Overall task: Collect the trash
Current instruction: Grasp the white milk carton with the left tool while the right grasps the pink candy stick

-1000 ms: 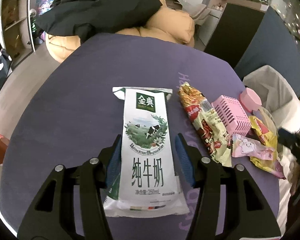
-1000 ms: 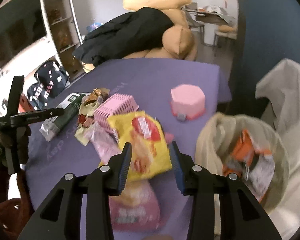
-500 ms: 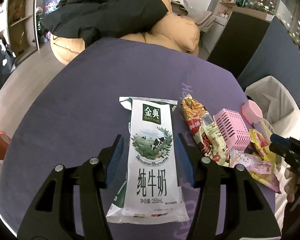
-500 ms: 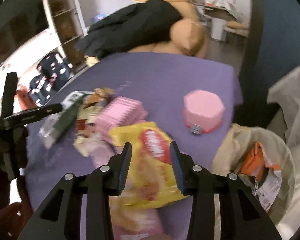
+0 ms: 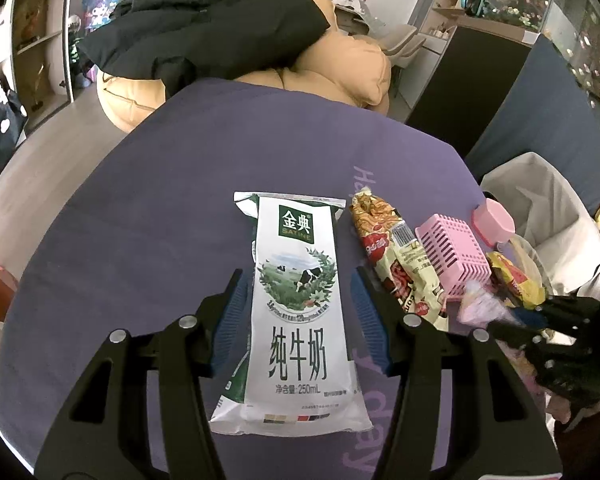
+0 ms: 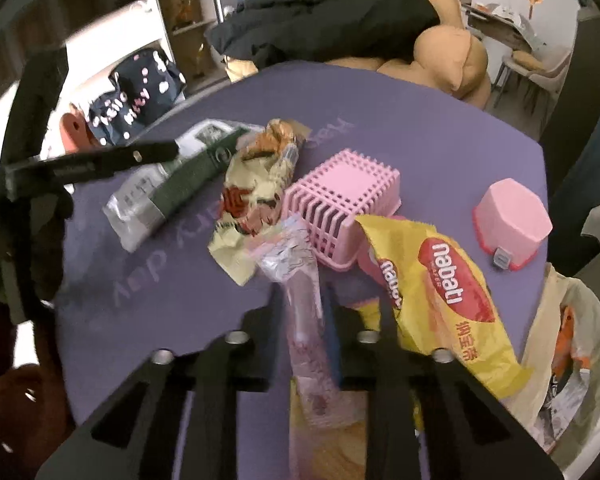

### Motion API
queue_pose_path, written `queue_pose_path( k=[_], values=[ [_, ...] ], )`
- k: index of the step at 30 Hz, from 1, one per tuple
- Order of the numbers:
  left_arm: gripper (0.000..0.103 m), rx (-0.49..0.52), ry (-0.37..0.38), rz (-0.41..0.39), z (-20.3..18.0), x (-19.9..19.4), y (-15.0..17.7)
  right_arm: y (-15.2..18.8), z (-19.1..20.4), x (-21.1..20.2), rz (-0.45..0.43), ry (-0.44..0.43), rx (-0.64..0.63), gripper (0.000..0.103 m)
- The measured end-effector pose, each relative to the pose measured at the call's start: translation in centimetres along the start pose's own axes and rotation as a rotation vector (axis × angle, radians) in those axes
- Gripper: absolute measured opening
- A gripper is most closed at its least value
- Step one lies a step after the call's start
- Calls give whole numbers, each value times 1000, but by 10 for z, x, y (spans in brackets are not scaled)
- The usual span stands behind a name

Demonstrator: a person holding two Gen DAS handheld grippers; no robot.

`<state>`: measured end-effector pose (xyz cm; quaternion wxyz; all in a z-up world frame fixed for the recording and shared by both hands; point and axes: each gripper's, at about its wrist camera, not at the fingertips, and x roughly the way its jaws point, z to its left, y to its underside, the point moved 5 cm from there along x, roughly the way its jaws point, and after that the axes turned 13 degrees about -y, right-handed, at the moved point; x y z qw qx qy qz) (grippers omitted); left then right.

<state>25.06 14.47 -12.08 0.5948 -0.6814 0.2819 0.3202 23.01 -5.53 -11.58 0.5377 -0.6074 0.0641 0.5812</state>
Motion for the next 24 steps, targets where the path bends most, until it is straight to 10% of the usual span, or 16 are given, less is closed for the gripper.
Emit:
queue_pose_path(
  k=[10, 24],
  values=[
    [51, -1, 10, 11, -1, 2, 3, -21, -3, -66, -205, 51, 45, 13],
    [53, 88, -60, 63, -16, 31, -14, 17, -62, -73, -239, 134, 250, 13]
  ],
)
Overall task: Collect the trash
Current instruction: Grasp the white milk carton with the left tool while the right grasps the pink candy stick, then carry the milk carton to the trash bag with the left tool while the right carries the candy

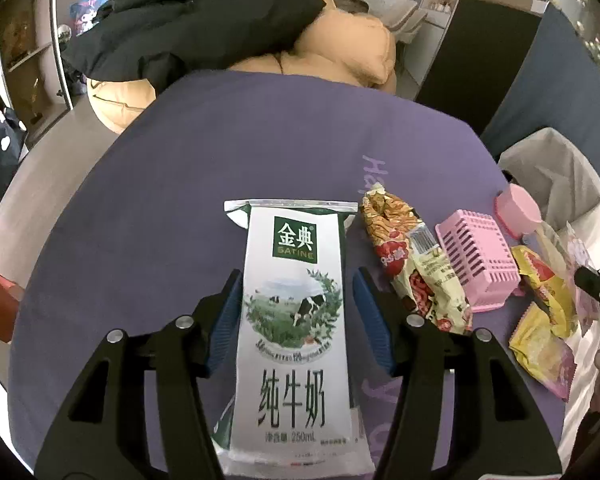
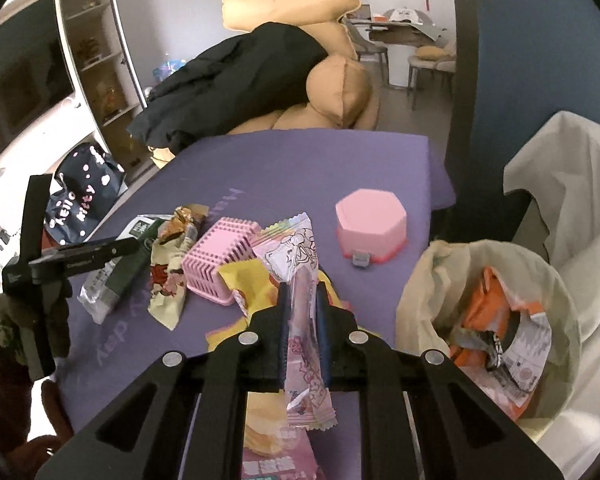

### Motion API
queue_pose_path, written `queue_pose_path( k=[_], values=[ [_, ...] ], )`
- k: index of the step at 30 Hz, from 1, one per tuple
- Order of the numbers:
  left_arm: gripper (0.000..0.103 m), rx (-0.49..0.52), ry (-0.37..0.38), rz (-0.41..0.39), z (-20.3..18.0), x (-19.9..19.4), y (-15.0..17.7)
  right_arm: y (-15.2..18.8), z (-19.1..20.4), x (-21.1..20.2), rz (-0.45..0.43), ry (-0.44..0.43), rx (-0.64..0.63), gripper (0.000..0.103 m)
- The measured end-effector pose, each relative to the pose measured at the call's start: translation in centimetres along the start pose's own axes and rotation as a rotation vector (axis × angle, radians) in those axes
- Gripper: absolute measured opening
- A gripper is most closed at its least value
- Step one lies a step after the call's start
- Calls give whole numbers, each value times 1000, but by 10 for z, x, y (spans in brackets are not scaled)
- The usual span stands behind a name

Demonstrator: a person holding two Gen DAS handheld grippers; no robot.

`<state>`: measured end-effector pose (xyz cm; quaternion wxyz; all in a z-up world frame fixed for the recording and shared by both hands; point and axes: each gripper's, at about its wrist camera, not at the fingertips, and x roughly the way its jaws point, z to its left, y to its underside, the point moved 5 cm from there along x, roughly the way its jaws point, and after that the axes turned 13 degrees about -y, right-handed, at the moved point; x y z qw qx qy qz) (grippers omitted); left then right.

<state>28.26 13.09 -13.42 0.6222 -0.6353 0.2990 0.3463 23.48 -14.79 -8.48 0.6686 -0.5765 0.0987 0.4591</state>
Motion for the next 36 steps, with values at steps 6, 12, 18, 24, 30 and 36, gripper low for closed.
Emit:
queue_pose_path(
  k=[6, 12, 18, 24, 30, 36],
  values=[
    [46, -30, 21, 37, 5, 7, 0, 4, -1, 1, -1, -1, -6, 13],
    [46, -75, 82, -51, 8, -28, -6, 1, 1, -5, -24, -13, -6, 13],
    [46, -92, 158, -166, 0, -73, -14, -1, 3, -12, -45, -24, -7, 13],
    [46, -48, 185, -238, -19, -102, -17, -5, 5, -26, -83, -33, -12, 13],
    [46, 63, 124, -44, -39, -67, 14, 9, 3, -25, -65, -44, -10, 13],
    [46, 114, 97, 73, -47, -42, 38, 22, 0, -15, -37, -62, 5, 13]
  ],
)
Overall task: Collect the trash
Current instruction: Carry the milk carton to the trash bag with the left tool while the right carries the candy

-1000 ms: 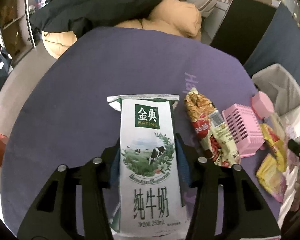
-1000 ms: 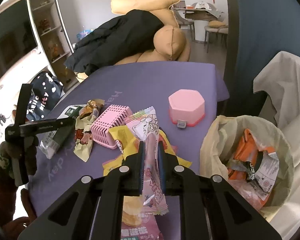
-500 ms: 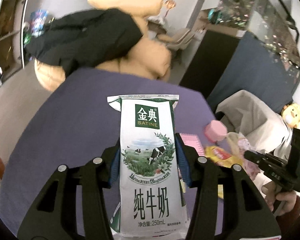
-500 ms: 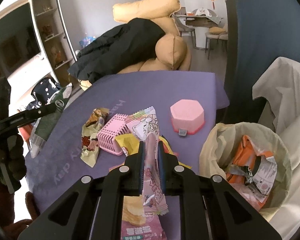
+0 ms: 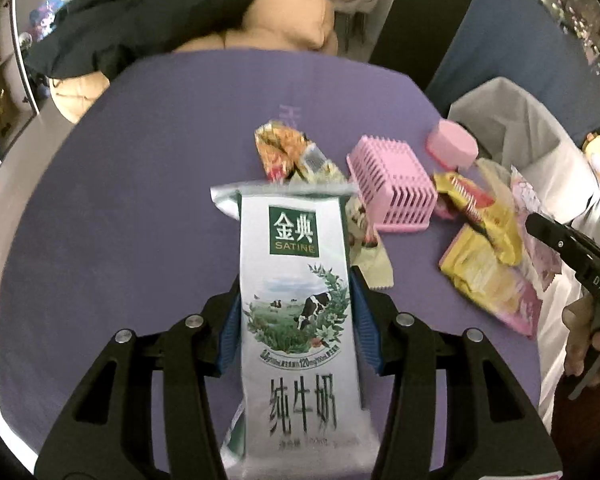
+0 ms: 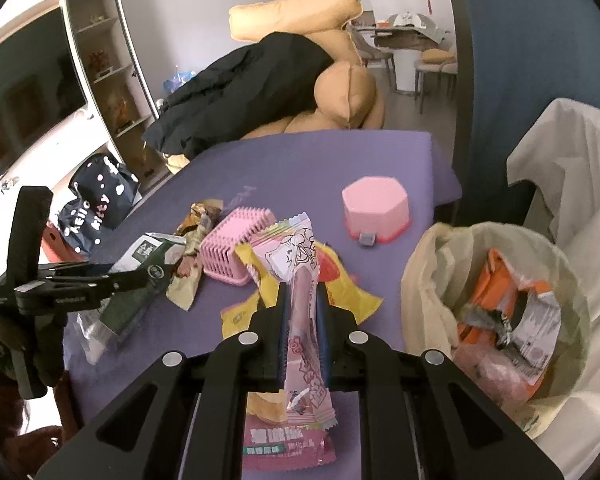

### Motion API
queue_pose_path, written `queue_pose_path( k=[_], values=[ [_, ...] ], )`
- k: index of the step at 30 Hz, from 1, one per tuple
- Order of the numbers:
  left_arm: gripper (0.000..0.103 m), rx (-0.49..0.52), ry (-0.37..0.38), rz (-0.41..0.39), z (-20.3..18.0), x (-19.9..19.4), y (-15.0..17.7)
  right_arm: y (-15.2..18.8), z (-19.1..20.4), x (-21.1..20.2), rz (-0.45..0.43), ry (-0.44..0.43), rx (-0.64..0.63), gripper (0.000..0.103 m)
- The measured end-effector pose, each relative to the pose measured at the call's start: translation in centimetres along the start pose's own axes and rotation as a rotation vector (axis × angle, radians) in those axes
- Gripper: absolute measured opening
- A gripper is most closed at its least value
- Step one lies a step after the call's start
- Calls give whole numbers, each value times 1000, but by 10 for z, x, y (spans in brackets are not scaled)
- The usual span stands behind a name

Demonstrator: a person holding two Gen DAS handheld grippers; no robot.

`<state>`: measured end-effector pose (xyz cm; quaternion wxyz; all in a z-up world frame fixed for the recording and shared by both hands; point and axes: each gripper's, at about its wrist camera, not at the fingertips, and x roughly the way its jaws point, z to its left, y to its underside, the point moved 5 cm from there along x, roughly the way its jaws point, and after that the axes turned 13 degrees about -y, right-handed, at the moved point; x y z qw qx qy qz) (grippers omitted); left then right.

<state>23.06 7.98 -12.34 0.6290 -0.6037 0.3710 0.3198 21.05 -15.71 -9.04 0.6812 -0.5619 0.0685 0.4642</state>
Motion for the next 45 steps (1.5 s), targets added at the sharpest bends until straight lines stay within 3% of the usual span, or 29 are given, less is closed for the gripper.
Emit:
queue_pose_path(
  k=[8, 12, 17, 24, 31, 39, 45],
  values=[
    [50, 16, -9, 64, -5, 12, -11, 8, 0, 11, 30, 1, -14, 13],
    [50, 23, -6, 41, -8, 10, -18, 8, 1, 10, 22, 0, -16, 13],
    [49, -8, 26, -66, -12, -18, -29, -1, 3, -2, -27, -14, -15, 13],
    [49, -35, 20, -350, -28, -93, -60, -24, 5, -34, -110, 5, -62, 13],
    [49, 11, 79, -504, -95, -133, -88, -41, -22, -89, -216, 87, -81, 13],
    [49, 51, 254, -643, -203, -144, -108, -36, -84, -167, -331, 251, -43, 13],
    [49, 53, 379, -576, -272, -103, -117, -22, -138, -205, -363, 358, 14, 13]
  ],
)
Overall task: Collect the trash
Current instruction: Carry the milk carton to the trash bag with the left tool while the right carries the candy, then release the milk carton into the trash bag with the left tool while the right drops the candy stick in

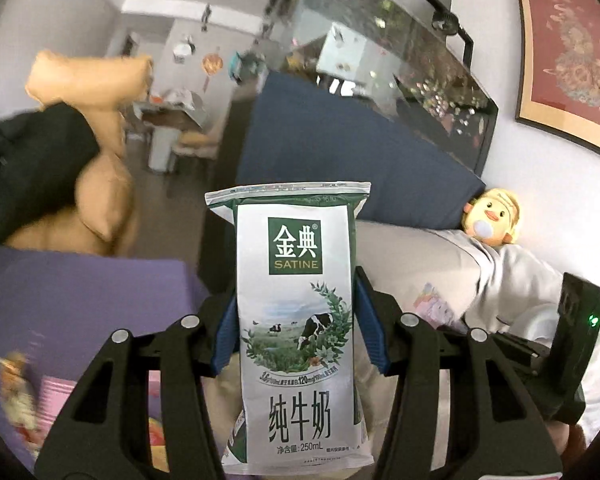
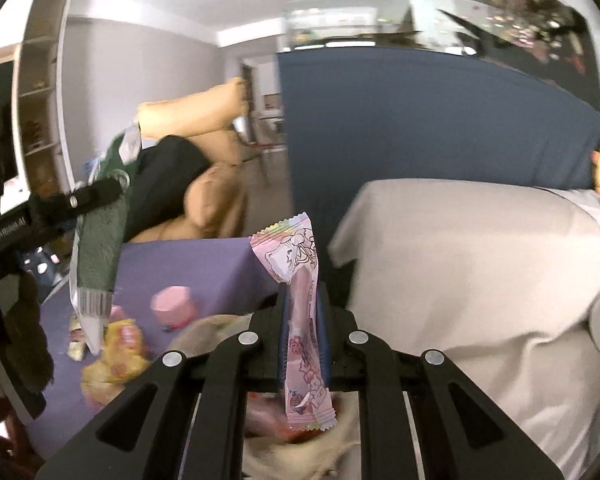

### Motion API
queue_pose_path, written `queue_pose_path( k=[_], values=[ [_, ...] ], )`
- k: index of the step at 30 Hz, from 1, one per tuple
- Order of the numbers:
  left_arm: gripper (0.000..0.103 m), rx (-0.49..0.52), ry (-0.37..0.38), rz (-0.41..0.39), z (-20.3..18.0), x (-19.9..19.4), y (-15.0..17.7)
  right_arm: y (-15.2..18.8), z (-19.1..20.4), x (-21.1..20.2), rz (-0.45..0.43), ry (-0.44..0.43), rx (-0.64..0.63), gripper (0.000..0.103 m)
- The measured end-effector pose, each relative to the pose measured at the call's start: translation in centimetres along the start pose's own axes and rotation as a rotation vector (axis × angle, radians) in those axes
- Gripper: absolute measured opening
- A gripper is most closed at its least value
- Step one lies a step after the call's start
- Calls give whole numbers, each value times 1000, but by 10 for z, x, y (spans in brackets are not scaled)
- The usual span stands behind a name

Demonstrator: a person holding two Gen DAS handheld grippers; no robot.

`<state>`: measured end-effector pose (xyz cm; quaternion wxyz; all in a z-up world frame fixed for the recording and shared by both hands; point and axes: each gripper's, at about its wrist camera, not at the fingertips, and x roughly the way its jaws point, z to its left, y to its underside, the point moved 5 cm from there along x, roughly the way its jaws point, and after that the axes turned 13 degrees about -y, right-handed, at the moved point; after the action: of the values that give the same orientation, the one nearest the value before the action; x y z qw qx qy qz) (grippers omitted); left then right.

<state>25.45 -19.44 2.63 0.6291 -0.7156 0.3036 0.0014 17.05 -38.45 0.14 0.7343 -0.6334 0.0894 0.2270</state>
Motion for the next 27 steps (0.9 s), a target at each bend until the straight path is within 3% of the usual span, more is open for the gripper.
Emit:
queue_pose_path(
  k=[5, 11, 14, 19, 27],
  values=[
    [49, -10, 28, 70, -20, 53, 26, 9, -42, -4, -14, 47, 48, 13],
    [49, -42, 5, 97, -26, 86, 43, 30, -74, 5, -1, 52, 115, 13],
    [49, -47, 13, 150, -32, 98, 56, 40, -77, 10, 4, 40, 140, 13],
    [55, -75, 25, 285, -23, 104, 74, 43, -79, 15, 2, 23, 156, 13],
    [56, -23, -25, 302, -8, 74, 70, 43, -59, 31, 26, -33, 146, 13]
  ],
)
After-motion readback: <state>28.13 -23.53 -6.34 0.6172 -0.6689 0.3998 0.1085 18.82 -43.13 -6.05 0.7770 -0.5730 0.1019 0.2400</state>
